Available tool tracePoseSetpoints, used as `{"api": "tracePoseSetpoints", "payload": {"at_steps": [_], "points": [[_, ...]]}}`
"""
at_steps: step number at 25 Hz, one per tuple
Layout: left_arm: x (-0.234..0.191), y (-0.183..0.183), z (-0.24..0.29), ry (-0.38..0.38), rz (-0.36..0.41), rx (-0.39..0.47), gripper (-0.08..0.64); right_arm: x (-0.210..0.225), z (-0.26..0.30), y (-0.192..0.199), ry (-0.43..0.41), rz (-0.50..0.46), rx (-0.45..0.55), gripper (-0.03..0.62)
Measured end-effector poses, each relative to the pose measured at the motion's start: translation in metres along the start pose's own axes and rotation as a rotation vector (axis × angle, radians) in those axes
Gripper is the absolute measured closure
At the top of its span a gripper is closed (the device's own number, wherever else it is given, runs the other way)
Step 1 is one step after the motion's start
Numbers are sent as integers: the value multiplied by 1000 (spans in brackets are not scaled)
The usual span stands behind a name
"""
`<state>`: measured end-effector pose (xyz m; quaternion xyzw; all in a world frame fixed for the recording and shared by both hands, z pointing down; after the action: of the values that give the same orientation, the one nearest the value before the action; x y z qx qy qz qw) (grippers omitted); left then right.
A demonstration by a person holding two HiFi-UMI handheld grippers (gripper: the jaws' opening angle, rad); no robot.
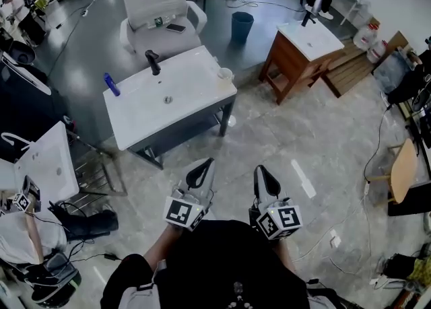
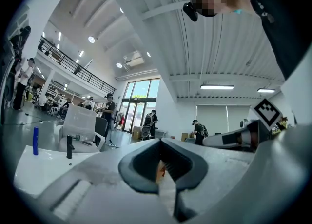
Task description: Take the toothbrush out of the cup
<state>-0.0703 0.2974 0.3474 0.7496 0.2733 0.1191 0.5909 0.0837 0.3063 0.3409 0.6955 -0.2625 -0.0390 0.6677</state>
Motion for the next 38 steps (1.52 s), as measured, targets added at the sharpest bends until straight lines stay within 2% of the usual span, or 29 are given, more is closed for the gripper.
{"api": "tracePoseSetpoints", "payload": {"at_steps": [9,17,22,29,38], "points": [[-63,-12,22,4,17,26,558,-17,62,5,10,1,29,591],[-88,-5,36,-11,-3,11,558,-14,92,13,7,1,2,591],[-100,0,49,-19,1,2,558,-4,113,16,-3,4,-3,591],[-119,10,86,-60,7,8,558,13,160,18,-74,11,-26,591],[-153,32,148,-104,36,-35,558,60,241,23,-127,50,-55,591]]}}
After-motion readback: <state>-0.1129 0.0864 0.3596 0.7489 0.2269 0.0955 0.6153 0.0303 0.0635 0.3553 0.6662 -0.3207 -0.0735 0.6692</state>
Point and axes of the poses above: the fingertips, and each gripper's own axes: z forward along the fingers, x to its right, y out of its underside, the point moved 2 cm from there along -z, backward along the fingers, and after that the axes turned 13 degrees about x, right-handed, at the moved point
